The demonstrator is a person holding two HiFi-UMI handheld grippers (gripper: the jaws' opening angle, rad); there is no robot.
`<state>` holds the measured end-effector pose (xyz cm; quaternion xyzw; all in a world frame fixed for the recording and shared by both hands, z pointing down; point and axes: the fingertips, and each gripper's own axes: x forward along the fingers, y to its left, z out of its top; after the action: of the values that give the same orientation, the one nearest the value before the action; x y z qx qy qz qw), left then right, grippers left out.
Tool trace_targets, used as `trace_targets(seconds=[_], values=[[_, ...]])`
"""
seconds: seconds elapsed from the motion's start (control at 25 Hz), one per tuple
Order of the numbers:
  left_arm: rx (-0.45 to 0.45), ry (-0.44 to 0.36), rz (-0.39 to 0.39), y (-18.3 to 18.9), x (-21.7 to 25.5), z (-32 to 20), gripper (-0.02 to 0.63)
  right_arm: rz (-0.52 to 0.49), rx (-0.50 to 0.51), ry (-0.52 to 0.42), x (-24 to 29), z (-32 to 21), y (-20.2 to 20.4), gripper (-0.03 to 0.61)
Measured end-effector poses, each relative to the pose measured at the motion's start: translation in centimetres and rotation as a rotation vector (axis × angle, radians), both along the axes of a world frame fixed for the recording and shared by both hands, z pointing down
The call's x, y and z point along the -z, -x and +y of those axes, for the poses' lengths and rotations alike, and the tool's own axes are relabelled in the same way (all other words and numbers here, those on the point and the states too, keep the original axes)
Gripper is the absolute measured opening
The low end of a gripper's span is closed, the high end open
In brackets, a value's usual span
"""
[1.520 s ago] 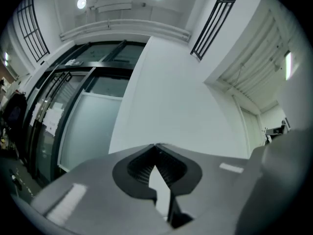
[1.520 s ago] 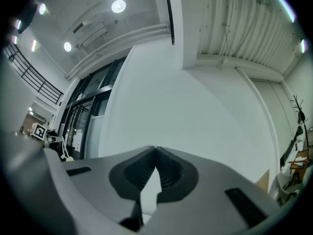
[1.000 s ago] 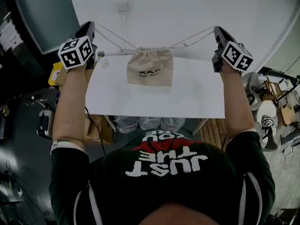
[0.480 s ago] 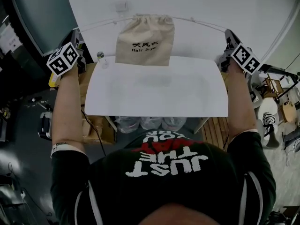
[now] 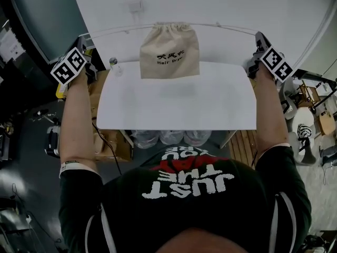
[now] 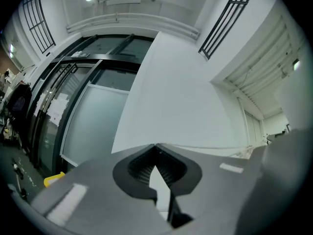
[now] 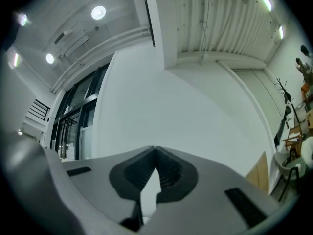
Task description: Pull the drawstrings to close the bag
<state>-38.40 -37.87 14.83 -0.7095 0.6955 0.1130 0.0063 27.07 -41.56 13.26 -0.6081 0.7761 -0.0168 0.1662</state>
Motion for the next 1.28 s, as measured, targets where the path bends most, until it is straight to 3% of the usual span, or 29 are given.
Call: trace_targets(seconds=[0.2, 0.36, 0.6, 1.08, 1.28], values=[[0.005, 0.009, -0.026, -0.4, 0.4, -0.1, 0.008, 0.069, 0.012, 0.007, -0.1, -0.1, 0.8, 0.008], [-0.029, 0.014, -0.033, -1.4, 1.7, -2.0, 0.008, 0.064, 0.03, 0.027, 0.7, -2.0, 1.4, 0.008], [-0.083, -0.004, -0.103, -5.0, 0.9, 0.0, 0.008, 0.077, 0.099, 0.015, -0.5, 0.3, 3.4, 0.008], [-0.22, 0.001, -0.186, -12.6, 1.3, -0.9, 0.008, 0.252, 0.235, -0.015, -0.4, 1.2, 10.3, 0.009], [-0.237, 0.007, -0.221, -13.8, 1.2, -1.1, 0.008, 0.277, 0.258, -0.025, -0.2, 1.3, 11.5, 0.009]])
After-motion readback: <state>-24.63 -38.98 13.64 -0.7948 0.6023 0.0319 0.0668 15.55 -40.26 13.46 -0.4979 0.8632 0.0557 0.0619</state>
